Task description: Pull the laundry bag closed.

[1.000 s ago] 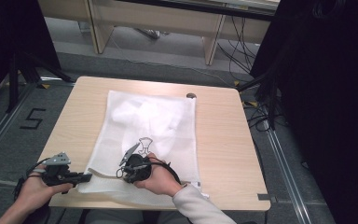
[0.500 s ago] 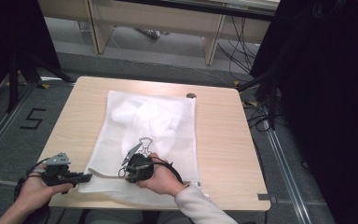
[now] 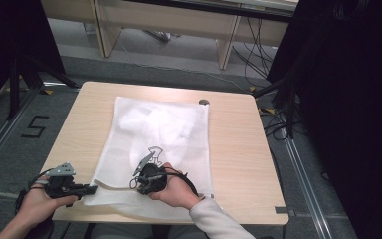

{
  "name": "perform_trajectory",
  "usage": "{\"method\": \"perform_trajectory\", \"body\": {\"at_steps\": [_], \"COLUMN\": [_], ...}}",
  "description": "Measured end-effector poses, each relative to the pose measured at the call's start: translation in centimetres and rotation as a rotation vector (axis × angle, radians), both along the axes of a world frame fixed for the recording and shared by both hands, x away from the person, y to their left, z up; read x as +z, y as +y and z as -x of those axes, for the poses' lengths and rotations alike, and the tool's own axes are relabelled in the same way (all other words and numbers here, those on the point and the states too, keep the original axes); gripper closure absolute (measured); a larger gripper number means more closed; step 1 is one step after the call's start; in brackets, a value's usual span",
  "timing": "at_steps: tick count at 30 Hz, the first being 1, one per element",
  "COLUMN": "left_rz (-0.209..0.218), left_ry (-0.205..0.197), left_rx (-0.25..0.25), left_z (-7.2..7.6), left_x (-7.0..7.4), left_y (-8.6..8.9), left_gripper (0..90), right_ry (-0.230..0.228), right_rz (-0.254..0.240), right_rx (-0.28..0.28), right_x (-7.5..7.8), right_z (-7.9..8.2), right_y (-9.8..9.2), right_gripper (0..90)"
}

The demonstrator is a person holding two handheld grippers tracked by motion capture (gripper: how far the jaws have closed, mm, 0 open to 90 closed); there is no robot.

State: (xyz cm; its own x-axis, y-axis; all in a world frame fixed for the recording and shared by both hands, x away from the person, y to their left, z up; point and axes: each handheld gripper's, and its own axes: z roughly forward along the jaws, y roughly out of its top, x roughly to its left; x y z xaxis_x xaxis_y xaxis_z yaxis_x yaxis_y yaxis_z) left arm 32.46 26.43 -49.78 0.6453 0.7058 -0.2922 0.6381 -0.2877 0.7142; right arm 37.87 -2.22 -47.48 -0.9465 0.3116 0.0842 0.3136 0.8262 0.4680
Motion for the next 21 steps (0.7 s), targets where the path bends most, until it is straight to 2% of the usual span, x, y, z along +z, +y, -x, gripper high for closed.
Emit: {"method": "perform_trajectory", "body": {"at_steps": [1, 7, 9, 10, 12, 13, 14, 19, 20, 21], "left_rz": [0.003, 0.003, 0.004, 0.001, 0.001, -0.002, -0.003, 0.0, -0.01, -0.01], "left_ry": [0.0, 0.001, 0.004, 0.002, 0.004, 0.002, 0.008, 0.003, 0.004, 0.003], "left_rx": [0.0, -0.001, 0.003, 0.0, -0.003, 0.003, -0.006, -0.002, 0.005, 0.004], "left_z": [0.0, 0.01, 0.02, 0.0, -0.01, 0.03, -0.01, 0.0, 0.05, 0.05], "left_x": [-0.01, -0.02, -0.03, -0.02, -0.02, 0.0, 0.03, -0.01, 0.06, 0.06], "left_y": [0.0, 0.01, 0.0, 0.0, 0.01, 0.0, 0.05, 0.02, 0.01, 0.01], "left_gripper": [84.8, 84.8, 84.8, 84.8, 84.8, 84.8, 84.8, 84.9, 84.8, 84.8], "right_ry": [-0.003, 0.005, 0.002, 0.003, -0.005, -0.011, 0.007, -0.002, -0.004, 0.003], "right_rz": [-0.003, 0.005, 0.003, 0.004, 0.005, 0.01, 0.005, 0.003, 0.007, 0.008], "right_rx": [0.013, -0.002, 0.016, -0.008, 0.021, 0.018, -0.002, 0.004, 0.005, -0.007], "right_x": [-0.02, 0.09, 0.08, 0.09, 0.06, 0.08, 0.13, 0.1, 0.12, 0.18], "right_z": [-0.05, 0.12, -0.05, 0.03, -0.16, -0.16, -0.05, -0.07, -0.06, 0.0], "right_y": [0.0, -0.07, -0.28, -0.35, -0.53, -0.61, -0.65, -0.69, -0.71, -0.79], "right_gripper": [82.4, 82.4, 82.4, 82.4, 82.4, 82.4, 82.5, 82.4, 82.4, 82.4]}}
